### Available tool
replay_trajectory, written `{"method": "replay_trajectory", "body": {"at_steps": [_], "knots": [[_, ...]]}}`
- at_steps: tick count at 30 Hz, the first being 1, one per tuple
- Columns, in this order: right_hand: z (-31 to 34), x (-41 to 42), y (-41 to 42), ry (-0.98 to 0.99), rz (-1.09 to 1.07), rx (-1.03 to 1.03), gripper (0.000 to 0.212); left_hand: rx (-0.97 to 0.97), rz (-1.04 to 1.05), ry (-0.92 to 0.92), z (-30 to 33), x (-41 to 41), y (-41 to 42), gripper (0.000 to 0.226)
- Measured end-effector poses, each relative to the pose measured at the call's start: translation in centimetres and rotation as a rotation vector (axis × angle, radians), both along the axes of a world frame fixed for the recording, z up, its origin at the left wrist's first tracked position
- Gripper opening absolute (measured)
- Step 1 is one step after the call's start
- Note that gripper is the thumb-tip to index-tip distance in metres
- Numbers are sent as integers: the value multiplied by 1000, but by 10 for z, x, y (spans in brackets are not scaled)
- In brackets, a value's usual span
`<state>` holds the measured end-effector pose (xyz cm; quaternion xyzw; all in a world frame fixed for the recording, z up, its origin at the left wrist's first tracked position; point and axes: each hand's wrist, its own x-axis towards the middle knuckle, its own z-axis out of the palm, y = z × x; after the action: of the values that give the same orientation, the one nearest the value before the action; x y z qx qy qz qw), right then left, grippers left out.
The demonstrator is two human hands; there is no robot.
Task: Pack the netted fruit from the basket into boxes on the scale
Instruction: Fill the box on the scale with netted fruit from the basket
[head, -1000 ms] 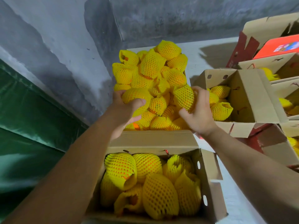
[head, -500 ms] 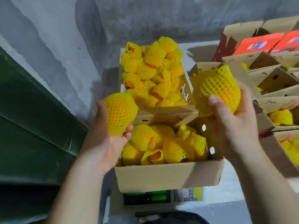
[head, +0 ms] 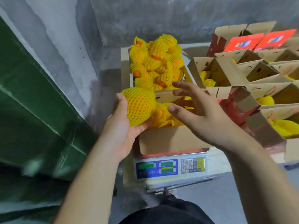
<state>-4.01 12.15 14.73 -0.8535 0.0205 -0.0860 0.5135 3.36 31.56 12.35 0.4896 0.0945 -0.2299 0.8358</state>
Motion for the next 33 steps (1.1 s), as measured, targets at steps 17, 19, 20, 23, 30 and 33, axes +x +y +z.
{"method": "replay_trajectory", "body": {"at_steps": [17, 19, 20, 23, 30, 33], "knots": [[-13, -12, 76, -163, 138, 30, 82, 82, -183, -398, 4, -33, 40, 24], [-13, -14, 75, -148, 193, 89, 83, 41, -163, -383, 5, -32, 44, 28], [-13, -13, 74, -159, 197, 67, 81, 24, -162, -376, 6, -32, 45, 34], [-14, -11, 66, -215, 130, 18, 70, 7, -130, -350, 2, -30, 46, 42], [-2, -3, 28, -384, -259, 234, 67, 99, -30, -279, -6, -16, 58, 21], [4, -1, 27, -384, -265, 349, 52, 145, -29, -277, -7, -15, 55, 20]]}}
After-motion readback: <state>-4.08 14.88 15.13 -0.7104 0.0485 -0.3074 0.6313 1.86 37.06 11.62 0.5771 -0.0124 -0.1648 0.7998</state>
